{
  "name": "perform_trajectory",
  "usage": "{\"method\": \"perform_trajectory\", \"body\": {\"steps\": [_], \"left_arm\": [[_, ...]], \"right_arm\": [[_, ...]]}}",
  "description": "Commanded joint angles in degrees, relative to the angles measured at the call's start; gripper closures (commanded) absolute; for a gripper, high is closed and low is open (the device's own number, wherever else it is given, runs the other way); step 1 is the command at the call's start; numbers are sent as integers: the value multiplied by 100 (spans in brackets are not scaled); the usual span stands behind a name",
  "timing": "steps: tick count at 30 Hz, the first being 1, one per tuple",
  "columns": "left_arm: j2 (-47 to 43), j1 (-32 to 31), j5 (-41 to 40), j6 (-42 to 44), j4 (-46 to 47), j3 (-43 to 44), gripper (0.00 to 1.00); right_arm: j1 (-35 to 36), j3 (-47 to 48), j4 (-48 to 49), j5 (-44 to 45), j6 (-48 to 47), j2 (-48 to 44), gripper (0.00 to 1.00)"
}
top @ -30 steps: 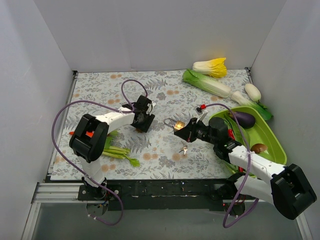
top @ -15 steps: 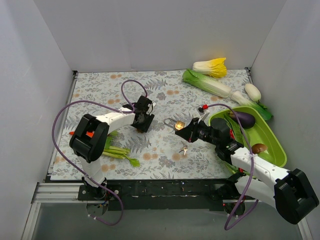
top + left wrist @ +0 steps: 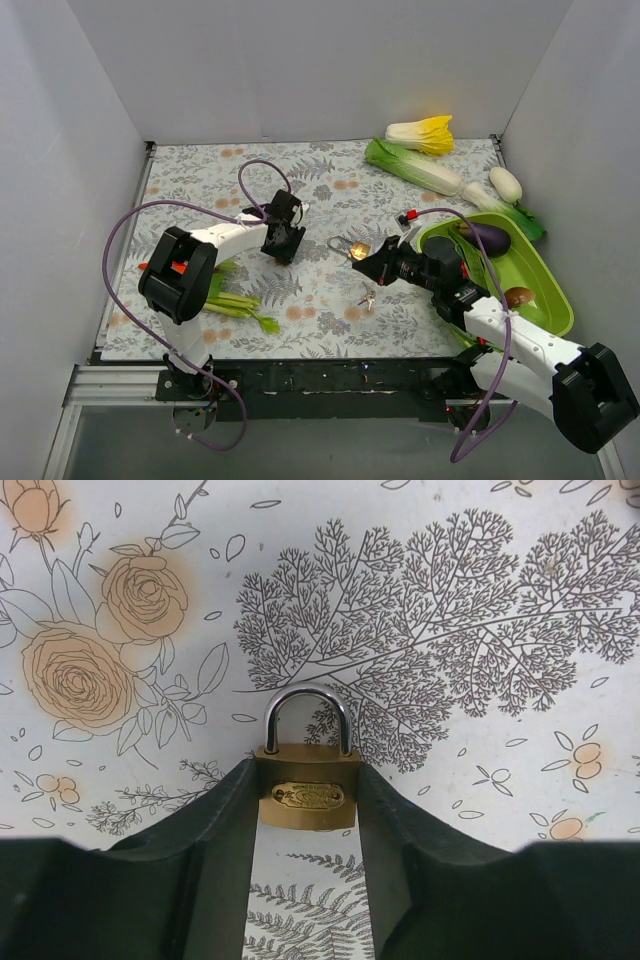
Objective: Unlock with the key
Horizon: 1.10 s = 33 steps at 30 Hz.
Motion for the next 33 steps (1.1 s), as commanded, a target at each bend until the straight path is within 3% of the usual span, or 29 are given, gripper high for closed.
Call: {"method": "perform_trajectory", "body": {"steps": [1, 7, 16, 26, 33], "left_arm": [[496, 24, 194, -102, -250, -274, 73], [110, 86, 230, -689, 118, -151, 100], [-400, 437, 941, -2446, 1059, -273, 100], [-998, 516, 1135, -3511, 1912, -1029, 100], [-1147, 534, 1021, -3915, 2123, -1267, 100]], "right_arm": [[-27, 45, -66, 119, -204, -134, 99], [-1, 177, -207, 180, -319, 6, 99], [790, 563, 293, 1067, -241, 1261, 99], [1081, 1336, 1462, 1156, 621, 3301, 99], [1221, 2004, 1322, 1244, 771, 4189, 99]]}}
